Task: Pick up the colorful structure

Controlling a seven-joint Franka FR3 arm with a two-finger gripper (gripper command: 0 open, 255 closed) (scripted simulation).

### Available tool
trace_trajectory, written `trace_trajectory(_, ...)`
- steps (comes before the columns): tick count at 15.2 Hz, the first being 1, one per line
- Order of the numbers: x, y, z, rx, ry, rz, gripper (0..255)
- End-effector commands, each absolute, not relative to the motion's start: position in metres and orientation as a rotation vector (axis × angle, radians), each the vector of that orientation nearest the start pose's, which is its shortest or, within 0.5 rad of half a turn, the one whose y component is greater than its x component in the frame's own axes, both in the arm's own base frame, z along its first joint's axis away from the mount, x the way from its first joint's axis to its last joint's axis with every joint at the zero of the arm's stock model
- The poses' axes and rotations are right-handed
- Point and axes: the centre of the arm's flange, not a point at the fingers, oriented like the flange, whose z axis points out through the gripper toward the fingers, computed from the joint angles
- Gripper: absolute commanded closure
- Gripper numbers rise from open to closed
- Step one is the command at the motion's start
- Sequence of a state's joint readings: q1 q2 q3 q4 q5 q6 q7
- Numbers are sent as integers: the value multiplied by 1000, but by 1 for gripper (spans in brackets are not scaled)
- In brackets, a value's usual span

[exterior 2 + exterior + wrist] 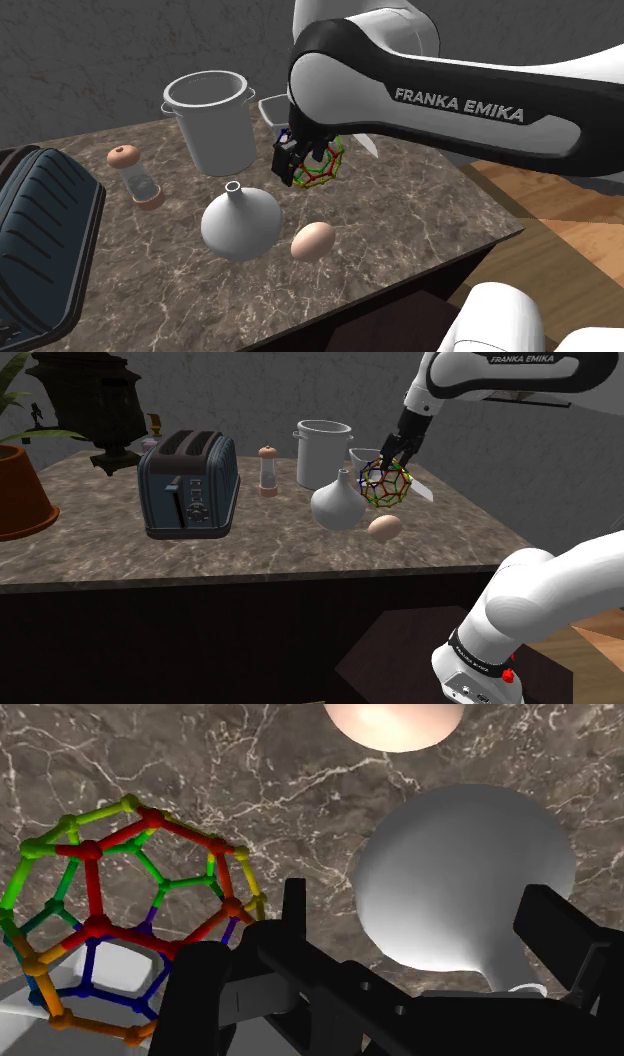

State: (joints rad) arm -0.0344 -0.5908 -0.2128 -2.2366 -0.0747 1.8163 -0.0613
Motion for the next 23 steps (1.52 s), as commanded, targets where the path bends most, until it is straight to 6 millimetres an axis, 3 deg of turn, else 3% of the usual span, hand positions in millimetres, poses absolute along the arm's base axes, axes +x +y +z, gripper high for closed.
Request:
trace_trajectory(1, 386, -140, 593, -3101, 236, -260, 0)
trace_trajectory(12, 455, -266, 575, -3096, 277, -270, 0)
trace_trajectory(22, 458, -271, 534, -3096, 279, -271, 0)
trace_trajectory(23, 458, -270, 533, -3096, 279, -270, 255)
